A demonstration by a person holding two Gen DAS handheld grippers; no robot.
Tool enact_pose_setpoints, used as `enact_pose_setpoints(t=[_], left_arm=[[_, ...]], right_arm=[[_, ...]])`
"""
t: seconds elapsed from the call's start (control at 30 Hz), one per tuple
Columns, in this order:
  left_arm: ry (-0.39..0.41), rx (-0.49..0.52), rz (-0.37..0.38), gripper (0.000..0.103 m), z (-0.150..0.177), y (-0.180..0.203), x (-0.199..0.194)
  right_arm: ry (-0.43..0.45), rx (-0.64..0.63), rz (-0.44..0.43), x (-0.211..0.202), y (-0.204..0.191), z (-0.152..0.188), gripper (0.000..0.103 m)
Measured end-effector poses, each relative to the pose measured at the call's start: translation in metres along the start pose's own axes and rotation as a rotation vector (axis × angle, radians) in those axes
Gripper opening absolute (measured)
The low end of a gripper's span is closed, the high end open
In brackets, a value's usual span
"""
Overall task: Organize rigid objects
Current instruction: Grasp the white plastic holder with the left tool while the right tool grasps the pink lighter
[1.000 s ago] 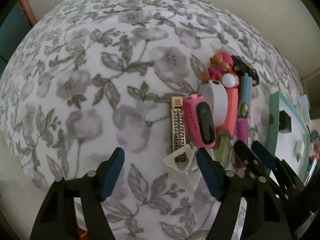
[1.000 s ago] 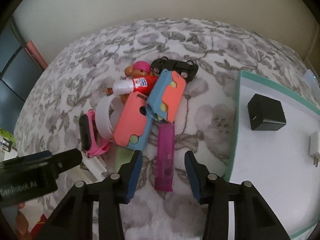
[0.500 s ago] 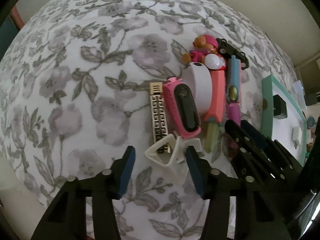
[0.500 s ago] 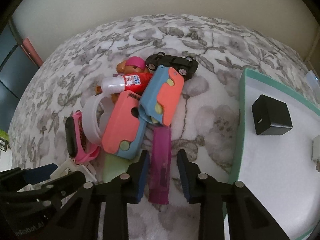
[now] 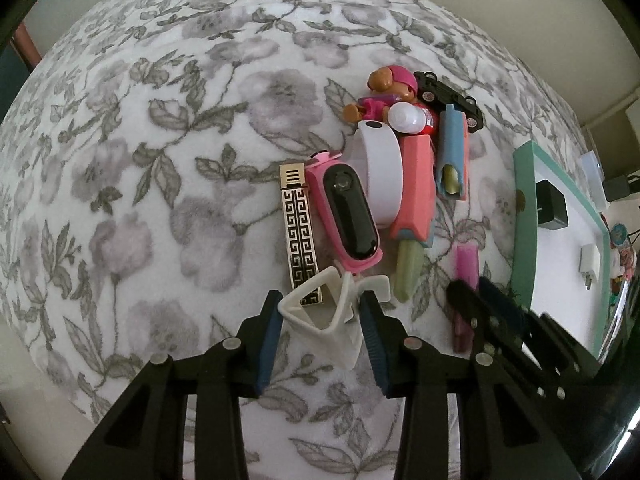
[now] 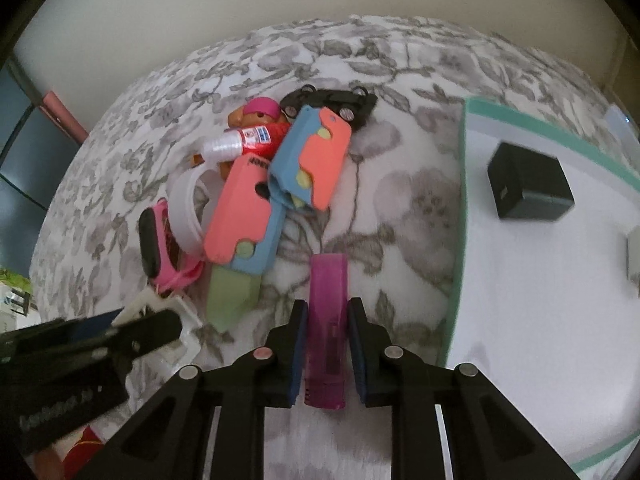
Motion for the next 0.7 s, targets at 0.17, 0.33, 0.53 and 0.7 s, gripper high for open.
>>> enact_pose_setpoints(t=[0.17, 0.33, 0.53, 0.7], left_arm=[[0.006, 0.006, -0.011, 0.040, 0.000, 0.001, 0.000], [0.010, 0.004, -0.017, 0.040, -0.001, 0.001, 0.000], [0.022, -0.012, -0.015, 0.038, -0.002, -0.001, -0.003], [0.065, -0.012, -0.006, 0.032, -0.006, -0.002, -0.017]], right_arm=[[-0.032, -0.012, 0.014, -0.005, -0.002, 0.015, 0.022], [-0.059, -0.032, 0.026, -0.010, -0.006, 0.032, 0.021], [-0.046, 0.024, -0.019, -0.021, 0.000, 0.040, 0.021], [0.008, 0.051, -0.054, -0.040, 0.002, 0.033, 0.021]])
Point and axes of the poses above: each gripper's, at about its wrist camera, not at the fingertips, and x roughly the way its jaws point, y to its right, z to its underside, the point moved 9 cm from there along x, roughly the way its jaws point, and after that the axes turned 9 degrees about -z, right-handed, at the moved point
